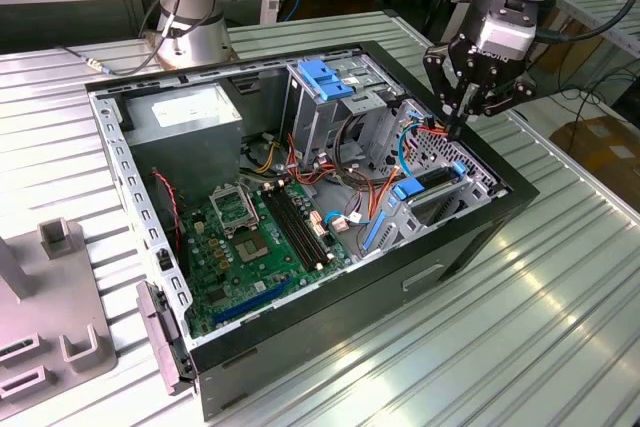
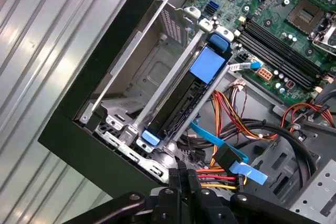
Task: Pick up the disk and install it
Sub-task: 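Insert the first disk wire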
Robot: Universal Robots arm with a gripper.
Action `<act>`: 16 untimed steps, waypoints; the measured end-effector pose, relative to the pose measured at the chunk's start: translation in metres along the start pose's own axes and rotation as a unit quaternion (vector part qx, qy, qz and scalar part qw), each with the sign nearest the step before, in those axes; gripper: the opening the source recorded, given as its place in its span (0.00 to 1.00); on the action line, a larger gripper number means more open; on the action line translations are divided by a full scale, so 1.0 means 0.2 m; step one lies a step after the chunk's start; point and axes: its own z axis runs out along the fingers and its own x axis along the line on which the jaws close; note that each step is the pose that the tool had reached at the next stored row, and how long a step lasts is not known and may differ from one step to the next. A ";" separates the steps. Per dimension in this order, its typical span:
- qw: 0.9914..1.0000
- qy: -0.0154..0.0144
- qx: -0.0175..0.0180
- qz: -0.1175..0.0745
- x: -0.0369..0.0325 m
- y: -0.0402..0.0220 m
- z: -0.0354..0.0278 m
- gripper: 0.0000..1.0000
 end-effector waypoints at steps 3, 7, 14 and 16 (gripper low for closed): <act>1.000 0.000 0.000 0.001 0.000 0.000 0.000 0.16; 1.000 0.000 0.000 0.001 0.000 0.000 0.000 0.16; 1.000 0.000 -0.002 0.024 0.000 0.000 0.000 0.16; 0.999 0.001 -0.003 0.036 0.000 0.000 0.000 0.16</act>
